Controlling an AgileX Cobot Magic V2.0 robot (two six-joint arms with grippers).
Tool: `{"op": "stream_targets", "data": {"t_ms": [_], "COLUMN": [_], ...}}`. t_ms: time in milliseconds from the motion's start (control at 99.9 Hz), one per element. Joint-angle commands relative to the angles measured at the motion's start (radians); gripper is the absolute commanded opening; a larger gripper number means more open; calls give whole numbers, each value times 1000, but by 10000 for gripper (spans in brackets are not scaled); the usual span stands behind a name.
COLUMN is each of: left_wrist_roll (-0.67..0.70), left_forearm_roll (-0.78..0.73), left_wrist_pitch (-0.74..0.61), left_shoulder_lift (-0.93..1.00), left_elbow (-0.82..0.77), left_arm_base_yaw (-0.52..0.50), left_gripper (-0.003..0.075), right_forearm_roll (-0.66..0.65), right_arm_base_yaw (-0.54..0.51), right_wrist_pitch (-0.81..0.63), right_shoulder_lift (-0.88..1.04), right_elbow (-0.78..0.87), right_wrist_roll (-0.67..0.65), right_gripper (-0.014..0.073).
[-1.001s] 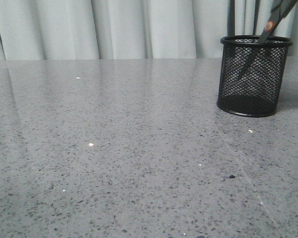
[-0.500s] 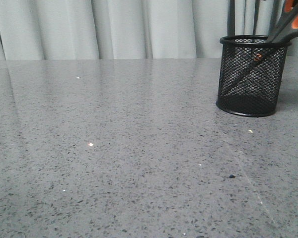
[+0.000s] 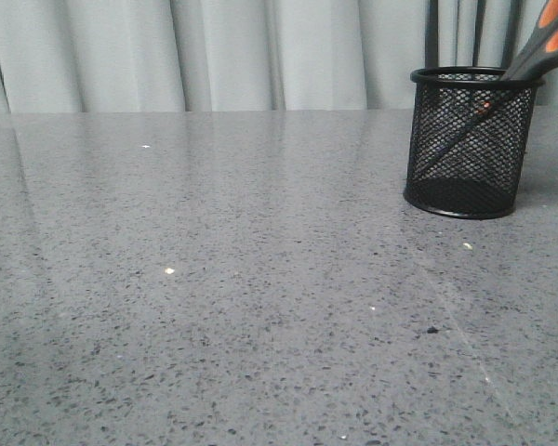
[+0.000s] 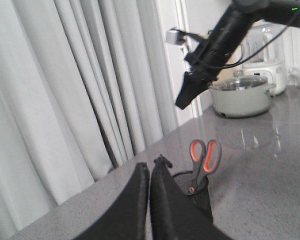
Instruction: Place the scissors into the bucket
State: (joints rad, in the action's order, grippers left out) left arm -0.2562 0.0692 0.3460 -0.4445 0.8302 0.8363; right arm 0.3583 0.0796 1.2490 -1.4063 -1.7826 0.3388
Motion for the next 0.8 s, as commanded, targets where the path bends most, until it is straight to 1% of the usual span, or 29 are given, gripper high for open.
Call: {"op": "stream_targets", "data": {"t_ms": [0,110,180,250,290,300,350,410,490,550,630,791], "left_wrist_roll": [11,11,11,11,11,11,11,11,11,11,11,11], "left_forearm_roll": [0,22,43,56,58,58,58,58,58,58,58,58], "left_wrist_pitch": [-148,-225,-314,-409,-442,-451,-474,-486,-488,-488,-488,-488], "left_shoulder_lift": [-8,0,7,8,8,8,8,8,8,8,8,8], "left_elbow": [-18,-89,-145,-201,-228,-243,-270,-304,-330,-340,-349,-349], "left_arm_base_yaw": [5,5,5,5,5,5,5,5,5,5,5,5], "left_gripper": [-20,-20,-20,-20,-20,-20,-20,-20,-20,-20,-20,-20], "right_forearm_roll": [-13,-22,-22,-32,-52,-57,-86,-122,-141,-136,-122,-99], "right_arm_base_yaw": [-2,-2,-2,-2,-2,-2,-2,-2,-2,-2,-2,-2], "right_wrist_pitch": [-25,-72,-147,-258,-348,-348,-457,-570,-679,-729,-747,-747], "right_shoulder_lift": [105,257,385,526,602,632,734,856,984,1068,1143,1231], "right_elbow": [5,137,278,449,558,577,728,871,1048,1134,1217,1270], "right_wrist_roll": [0,17,34,46,48,48,48,48,48,48,48,48], "right_gripper": [-48,-47,-47,-47,-47,-47,-47,-48,-48,-48,-48,-48]}}
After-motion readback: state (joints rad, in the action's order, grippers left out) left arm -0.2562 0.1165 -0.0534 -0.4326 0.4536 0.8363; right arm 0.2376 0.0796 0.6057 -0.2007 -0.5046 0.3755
